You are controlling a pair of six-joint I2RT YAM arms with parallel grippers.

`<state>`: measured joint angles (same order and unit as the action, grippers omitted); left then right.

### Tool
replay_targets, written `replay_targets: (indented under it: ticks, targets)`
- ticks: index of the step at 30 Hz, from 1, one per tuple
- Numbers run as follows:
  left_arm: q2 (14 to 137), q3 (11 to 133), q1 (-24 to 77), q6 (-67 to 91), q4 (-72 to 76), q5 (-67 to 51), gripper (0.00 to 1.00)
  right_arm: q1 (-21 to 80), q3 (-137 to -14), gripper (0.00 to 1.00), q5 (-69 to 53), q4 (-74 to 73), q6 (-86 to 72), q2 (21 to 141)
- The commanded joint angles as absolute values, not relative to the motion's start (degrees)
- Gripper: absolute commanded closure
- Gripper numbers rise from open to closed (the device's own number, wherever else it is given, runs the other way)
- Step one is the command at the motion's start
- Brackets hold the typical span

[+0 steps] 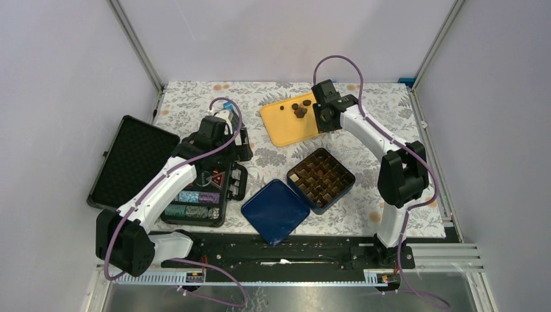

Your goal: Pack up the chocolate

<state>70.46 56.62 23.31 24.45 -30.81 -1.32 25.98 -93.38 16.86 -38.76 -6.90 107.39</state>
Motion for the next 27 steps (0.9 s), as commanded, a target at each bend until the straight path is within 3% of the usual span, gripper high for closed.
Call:
replay_targets:
  ticks: [1,20,27]
  targets:
    - [69.16,57.52,23.29,24.18,-29.36,-0.78,0.01,25.84,-96.77,0.56,17.75,-37.36,-6.88,108.51]
    - [69.24,57.99,23.29,24.02,-30.15,-0.22,0.01,23.5,-102.48,0.56,17.43,-36.3,-5.3,115.47]
    - [69.78,58.42,23.29,24.08,-30.32,-0.21,0.01,23.47,-101.21,0.65,16.84,-35.06,-5.28,114.85]
